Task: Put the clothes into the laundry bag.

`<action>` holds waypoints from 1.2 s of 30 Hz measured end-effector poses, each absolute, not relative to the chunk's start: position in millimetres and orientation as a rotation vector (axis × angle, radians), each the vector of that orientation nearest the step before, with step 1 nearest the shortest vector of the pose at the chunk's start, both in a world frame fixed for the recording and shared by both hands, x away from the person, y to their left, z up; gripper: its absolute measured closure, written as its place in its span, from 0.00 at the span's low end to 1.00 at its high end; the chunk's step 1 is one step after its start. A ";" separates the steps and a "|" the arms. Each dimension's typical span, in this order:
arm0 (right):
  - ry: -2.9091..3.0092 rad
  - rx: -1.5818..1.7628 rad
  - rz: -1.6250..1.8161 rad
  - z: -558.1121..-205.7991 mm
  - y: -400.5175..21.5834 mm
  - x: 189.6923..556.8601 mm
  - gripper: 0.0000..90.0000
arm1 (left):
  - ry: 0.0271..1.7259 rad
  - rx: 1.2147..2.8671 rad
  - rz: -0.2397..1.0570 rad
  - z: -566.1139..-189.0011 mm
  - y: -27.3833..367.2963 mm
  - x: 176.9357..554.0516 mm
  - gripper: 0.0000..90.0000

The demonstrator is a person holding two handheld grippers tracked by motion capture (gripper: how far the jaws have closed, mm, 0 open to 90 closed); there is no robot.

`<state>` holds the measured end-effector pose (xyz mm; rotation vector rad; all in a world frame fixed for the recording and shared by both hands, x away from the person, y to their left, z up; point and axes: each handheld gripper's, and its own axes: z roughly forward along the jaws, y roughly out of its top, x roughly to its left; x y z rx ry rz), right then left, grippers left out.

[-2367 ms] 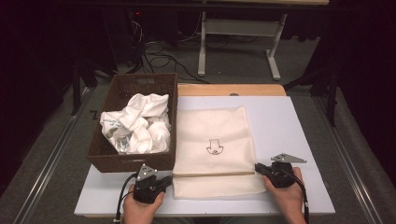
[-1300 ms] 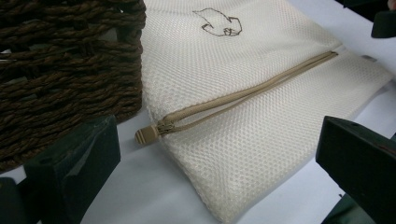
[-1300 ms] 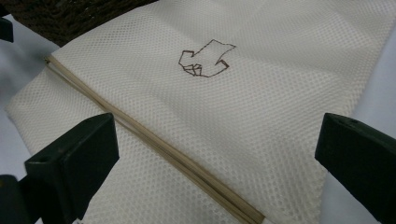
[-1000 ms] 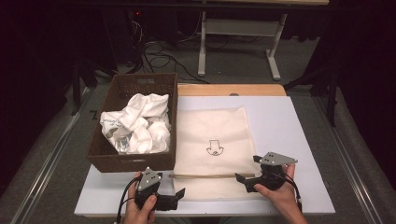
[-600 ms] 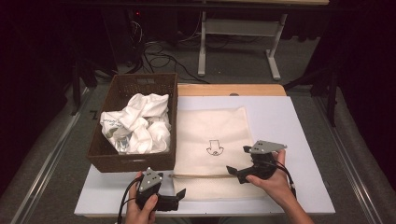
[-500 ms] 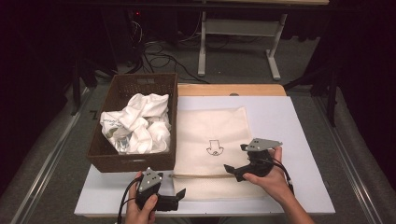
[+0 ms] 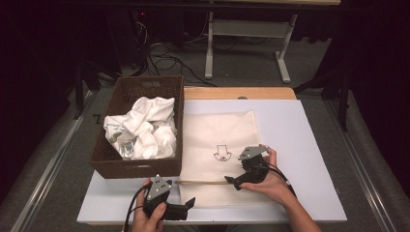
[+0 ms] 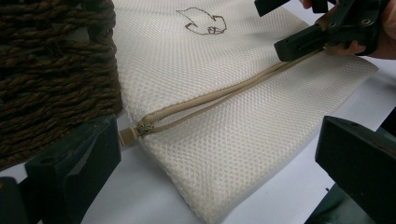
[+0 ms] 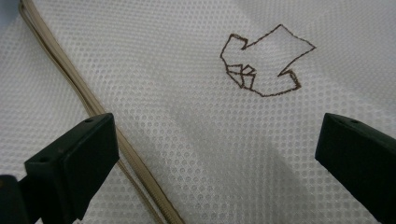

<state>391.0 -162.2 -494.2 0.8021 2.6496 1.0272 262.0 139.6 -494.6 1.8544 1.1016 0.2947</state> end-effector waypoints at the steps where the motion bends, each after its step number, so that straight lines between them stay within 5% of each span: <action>1: 2.650 0.791 1.017 -496.7 -161.3 391.9 0.00 | 1.102 1.855 0.292 -494.8 139.3 261.7 0.00; 15: 2.707 0.758 0.892 -513.8 -151.6 391.9 0.04 | 1.120 1.859 0.287 -496.3 139.9 261.6 0.01; 17: 2.644 0.829 0.909 -512.3 -153.7 392.2 0.20 | 1.123 1.858 0.284 -496.4 139.9 261.6 0.01; 21: 2.615 0.894 0.907 -509.1 -155.8 394.3 0.34 | 1.123 1.859 0.287 -496.3 139.5 261.6 0.01; 24: 2.576 0.966 0.910 -504.9 -157.9 398.8 0.64 | 1.123 1.860 0.284 -497.0 139.1 261.8 0.01; 26: 2.561 0.991 0.935 -503.8 -160.4 402.1 0.73 | 1.125 1.861 0.281 -497.4 139.0 262.0 0.01; 33: 2.627 0.748 0.930 -511.2 -148.6 394.5 0.28 | 1.127 1.852 0.283 -496.3 141.7 261.3 0.02; 36: 2.640 0.754 0.931 -513.6 -148.5 396.8 0.18 | 1.127 1.849 0.281 -496.3 142.1 261.0 0.02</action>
